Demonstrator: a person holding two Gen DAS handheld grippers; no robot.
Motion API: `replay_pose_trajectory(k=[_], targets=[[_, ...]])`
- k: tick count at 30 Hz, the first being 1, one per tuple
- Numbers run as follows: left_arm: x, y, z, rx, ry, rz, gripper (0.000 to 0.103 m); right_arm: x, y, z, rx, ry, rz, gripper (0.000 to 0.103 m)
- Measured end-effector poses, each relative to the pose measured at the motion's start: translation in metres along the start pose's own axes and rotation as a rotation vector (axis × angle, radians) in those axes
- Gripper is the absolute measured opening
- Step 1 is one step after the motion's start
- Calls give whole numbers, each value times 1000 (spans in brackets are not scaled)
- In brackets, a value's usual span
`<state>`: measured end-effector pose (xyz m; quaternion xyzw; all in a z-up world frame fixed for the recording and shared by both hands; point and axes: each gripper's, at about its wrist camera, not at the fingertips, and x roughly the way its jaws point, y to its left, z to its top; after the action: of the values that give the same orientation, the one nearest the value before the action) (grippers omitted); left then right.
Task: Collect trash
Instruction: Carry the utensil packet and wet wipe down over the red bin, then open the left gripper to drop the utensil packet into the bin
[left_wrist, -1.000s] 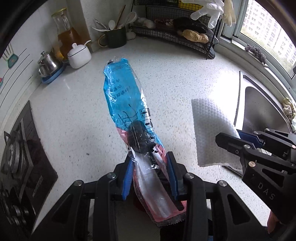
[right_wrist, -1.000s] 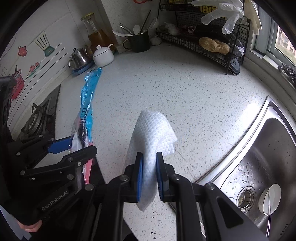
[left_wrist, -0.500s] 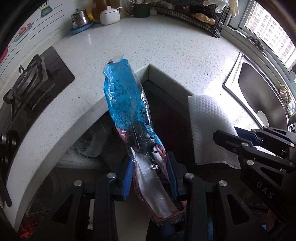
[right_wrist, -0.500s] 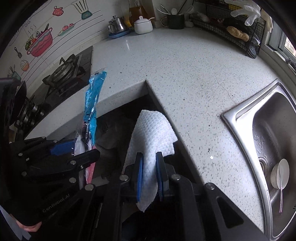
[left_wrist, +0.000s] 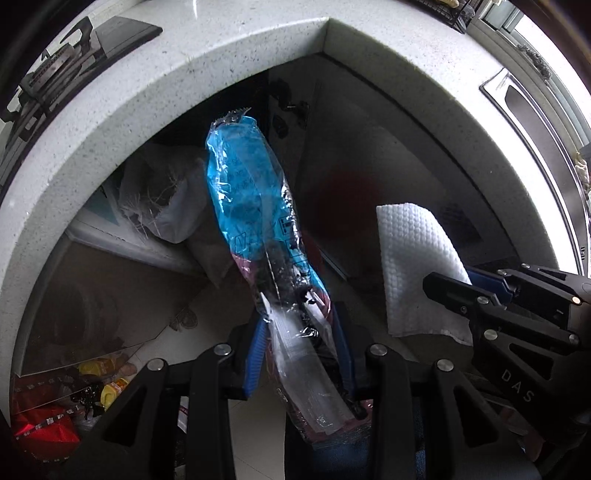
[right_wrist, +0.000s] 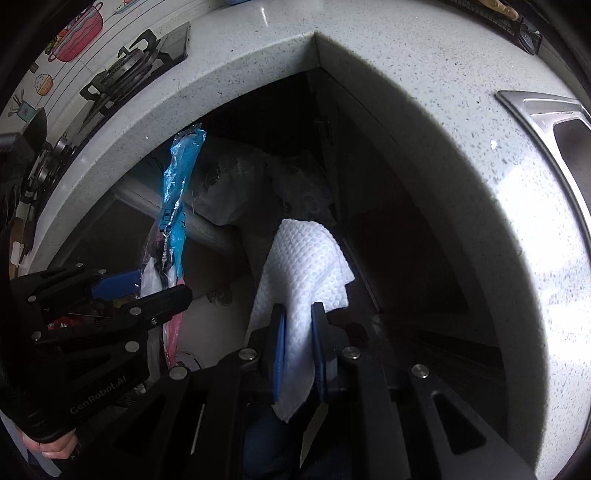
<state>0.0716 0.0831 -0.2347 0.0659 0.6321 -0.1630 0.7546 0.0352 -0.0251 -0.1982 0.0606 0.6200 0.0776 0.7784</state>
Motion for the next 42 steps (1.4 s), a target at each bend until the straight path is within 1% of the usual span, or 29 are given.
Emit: replay_pose_trajectory(k=[5, 8, 11, 15, 16, 19, 24, 27, 29, 31, 33, 35, 37, 39, 42], targets=[[43, 11, 3, -18, 27, 11, 32, 43, 0, 12, -2, 37, 9, 13], [78, 20, 3, -34, 53, -3, 32, 76, -5, 17, -12, 46, 0, 13], [116, 28, 2, -38, 75, -3, 32, 114, -9, 22, -7, 59, 10, 13], [165, 40, 4, -52, 97, -24, 32, 165, -14, 21, 6, 87, 28, 13], [177, 42, 5, -52, 104, -30, 32, 174, -20, 16, 6, 87, 29, 13], [213, 43, 7, -29, 112, -28, 32, 206, -32, 16, 16, 93, 24, 13], [264, 45, 5, 12, 135, -55, 32, 257, -49, 15, 48, 116, 22, 13], [288, 44, 5, 32, 144, -55, 32, 270, -61, 4, 52, 124, 15, 13], [303, 43, 7, 35, 158, -69, 32, 281, -68, 1, 61, 130, 8, 13], [315, 44, 8, 49, 165, -76, 35, 285, -73, -3, 69, 134, 0, 13], [326, 43, 10, 63, 171, -80, 43, 292, -79, -7, 74, 141, -15, 13], [332, 44, 11, 61, 175, -94, 66, 295, -82, -10, 68, 157, -28, 13], [337, 46, 11, 58, 182, -110, 76, 294, -86, -11, 71, 167, -38, 13], [336, 45, 10, 65, 179, -109, 77, 289, -87, -12, 68, 166, -44, 13], [328, 43, 10, 74, 173, -98, 81, 280, -86, -11, 69, 162, -45, 13]])
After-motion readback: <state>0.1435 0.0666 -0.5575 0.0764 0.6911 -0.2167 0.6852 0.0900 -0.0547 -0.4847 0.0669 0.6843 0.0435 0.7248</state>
